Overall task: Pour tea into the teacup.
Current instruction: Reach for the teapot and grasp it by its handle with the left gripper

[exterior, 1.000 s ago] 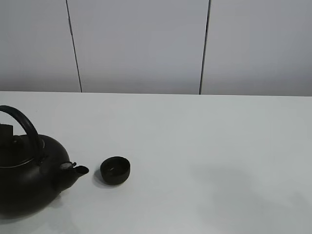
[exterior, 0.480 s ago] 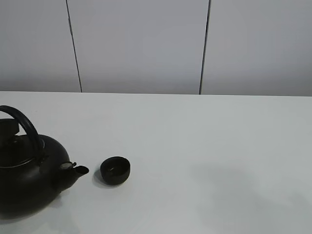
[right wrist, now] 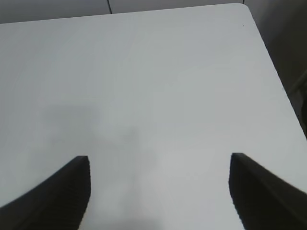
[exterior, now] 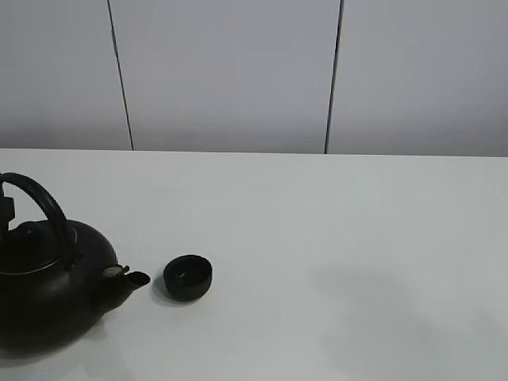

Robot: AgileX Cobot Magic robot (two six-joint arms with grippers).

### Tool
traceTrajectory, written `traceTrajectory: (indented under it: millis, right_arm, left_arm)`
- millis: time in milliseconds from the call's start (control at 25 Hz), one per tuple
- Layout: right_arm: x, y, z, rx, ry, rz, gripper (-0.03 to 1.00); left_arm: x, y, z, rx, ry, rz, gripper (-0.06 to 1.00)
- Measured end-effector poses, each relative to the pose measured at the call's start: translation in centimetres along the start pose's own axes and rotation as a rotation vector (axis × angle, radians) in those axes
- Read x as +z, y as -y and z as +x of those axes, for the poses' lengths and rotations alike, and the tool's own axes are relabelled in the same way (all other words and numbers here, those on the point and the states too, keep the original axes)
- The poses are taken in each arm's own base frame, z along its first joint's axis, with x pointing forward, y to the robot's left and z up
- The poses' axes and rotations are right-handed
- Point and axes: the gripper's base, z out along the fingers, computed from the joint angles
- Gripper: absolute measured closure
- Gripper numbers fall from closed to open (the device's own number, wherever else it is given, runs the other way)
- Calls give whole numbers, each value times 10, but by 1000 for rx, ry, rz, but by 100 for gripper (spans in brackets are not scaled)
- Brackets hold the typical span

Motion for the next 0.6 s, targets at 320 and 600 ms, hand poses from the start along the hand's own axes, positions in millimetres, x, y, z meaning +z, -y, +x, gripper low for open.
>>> traceTrajectory:
  millis: [320, 600]
  right_arm:
    - [0, 0, 0, 0, 0, 0, 42]
    - [0, 0, 0, 0, 0, 0, 42]
  left_arm:
    - [-2, -1, 1, -25, 1, -18, 74]
    - [-3, -7, 1, -91, 8, -89, 77]
